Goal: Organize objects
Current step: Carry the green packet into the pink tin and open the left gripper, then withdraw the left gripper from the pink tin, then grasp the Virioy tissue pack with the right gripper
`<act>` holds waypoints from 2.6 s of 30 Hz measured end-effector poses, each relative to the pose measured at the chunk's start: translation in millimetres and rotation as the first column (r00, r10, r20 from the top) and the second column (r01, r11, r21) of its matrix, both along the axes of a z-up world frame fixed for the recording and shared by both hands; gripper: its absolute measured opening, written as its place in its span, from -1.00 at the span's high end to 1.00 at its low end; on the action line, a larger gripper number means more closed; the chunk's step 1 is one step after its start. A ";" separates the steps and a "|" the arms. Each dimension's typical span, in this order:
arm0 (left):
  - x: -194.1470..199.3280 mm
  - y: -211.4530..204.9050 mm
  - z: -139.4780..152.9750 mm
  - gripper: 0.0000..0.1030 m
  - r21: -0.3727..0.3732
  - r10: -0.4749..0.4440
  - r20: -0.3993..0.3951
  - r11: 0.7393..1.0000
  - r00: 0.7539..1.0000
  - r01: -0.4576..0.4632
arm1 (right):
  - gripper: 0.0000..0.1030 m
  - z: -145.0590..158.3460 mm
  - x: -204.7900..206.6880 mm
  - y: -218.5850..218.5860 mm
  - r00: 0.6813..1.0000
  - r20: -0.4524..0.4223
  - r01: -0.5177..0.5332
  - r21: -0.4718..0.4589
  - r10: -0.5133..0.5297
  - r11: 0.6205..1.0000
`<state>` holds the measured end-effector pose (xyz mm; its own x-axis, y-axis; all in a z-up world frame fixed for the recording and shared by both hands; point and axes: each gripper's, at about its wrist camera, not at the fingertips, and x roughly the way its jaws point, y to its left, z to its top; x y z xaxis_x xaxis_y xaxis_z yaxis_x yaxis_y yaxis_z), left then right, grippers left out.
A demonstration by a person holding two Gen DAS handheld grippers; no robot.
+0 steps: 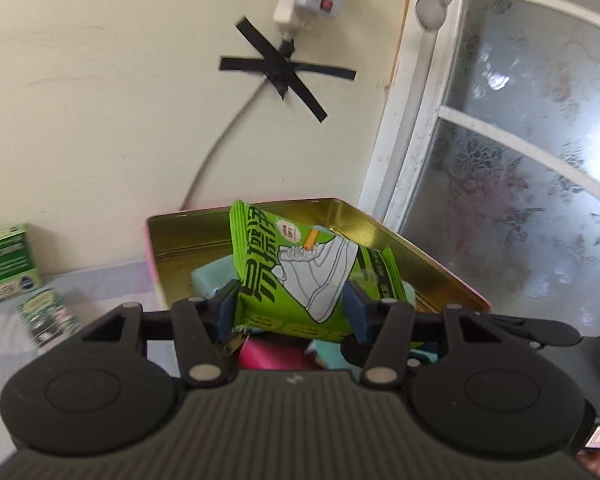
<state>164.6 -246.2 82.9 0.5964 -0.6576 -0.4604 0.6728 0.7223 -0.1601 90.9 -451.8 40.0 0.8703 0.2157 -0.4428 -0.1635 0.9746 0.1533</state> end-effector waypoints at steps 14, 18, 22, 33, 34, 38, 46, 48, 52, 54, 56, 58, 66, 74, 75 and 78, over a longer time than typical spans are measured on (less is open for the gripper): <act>38.2 -35.5 -16.4 -0.47 0.078 0.119 0.005 0.990 0.993 -0.119 | 0.02 -12.5 56.4 -54.3 0.984 0.033 0.174 0.052 -0.176 0.983; 14.8 -27.5 -9.7 -0.47 0.087 0.132 0.041 0.987 0.990 -0.135 | 0.01 -8.7 33.2 -50.2 0.983 0.048 0.176 0.062 -0.179 0.982; -16.9 -18.7 -5.3 -0.48 0.115 0.149 0.090 0.981 0.985 -0.158 | -0.02 -8.3 2.7 -45.3 0.979 0.062 0.188 0.074 -0.193 0.979; -82.5 28.3 -10.7 -0.54 0.192 0.144 0.163 0.966 0.976 -0.174 | -0.05 -13.0 -79.1 -24.5 0.966 0.051 0.239 0.181 -0.252 0.954; -85.5 33.1 -13.1 -0.55 0.199 0.145 0.163 0.964 0.976 -0.177 | -0.06 -13.9 -83.6 -21.9 0.966 0.044 0.242 0.187 -0.254 0.952; -90.4 53.9 -23.2 -0.55 0.218 0.165 0.152 0.956 0.975 -0.196 | -0.07 -19.1 -95.7 -7.2 0.971 0.008 0.233 0.198 -0.239 0.952; -83.8 104.8 -43.8 -0.58 0.250 0.225 0.124 0.936 0.966 -0.250 | -0.07 -24.3 -98.9 36.6 0.986 -0.050 0.167 0.175 -0.161 0.970; -79.3 118.1 -48.3 -0.63 0.256 0.247 0.122 0.928 0.961 -0.271 | -0.07 -25.6 -96.8 51.8 0.989 -0.058 0.142 0.156 -0.135 0.978; -67.6 142.3 -54.9 -0.63 0.264 0.285 0.110 0.915 0.952 -0.304 | -0.07 -29.2 -89.8 80.8 0.994 -0.080 0.090 0.127 -0.081 0.988; -61.5 153.4 -57.5 -0.63 0.266 0.306 0.110 0.908 0.946 -0.324 | -0.07 -30.6 -85.1 94.7 0.994 -0.096 0.064 0.120 -0.052 0.991; -55.1 163.3 -59.5 -0.63 0.267 0.324 0.107 0.901 0.940 -0.341 | -0.07 -31.4 -80.8 107.6 0.994 -0.106 0.039 0.107 -0.028 0.993; -47.7 175.9 -62.7 -0.63 0.272 0.344 0.107 0.892 0.933 -0.360 | -0.07 -31.1 -75.2 120.0 0.994 -0.112 0.015 0.090 -0.005 0.996; -12.4 234.7 -73.6 -0.63 0.243 0.509 0.087 0.823 0.857 -0.513 | -0.21 -34.6 -25.1 175.0 0.988 -0.122 -0.089 0.032 0.093 0.995; 3.3 263.3 -80.7 -0.69 0.159 0.555 -0.062 0.826 0.829 -0.541 | -0.57 -45.6 79.3 226.5 0.990 -0.115 -0.098 -0.125 0.084 0.987; 3.6 262.3 -80.6 -0.71 0.161 0.551 -0.061 0.828 0.832 -0.537 | -0.61 -46.5 93.2 230.2 0.991 -0.116 -0.088 -0.146 0.071 0.985; 4.1 262.5 -80.8 -0.78 0.160 0.535 -0.070 0.839 0.842 -0.520 | -0.67 -51.8 135.4 234.5 0.988 -0.153 -0.055 -0.168 0.029 0.984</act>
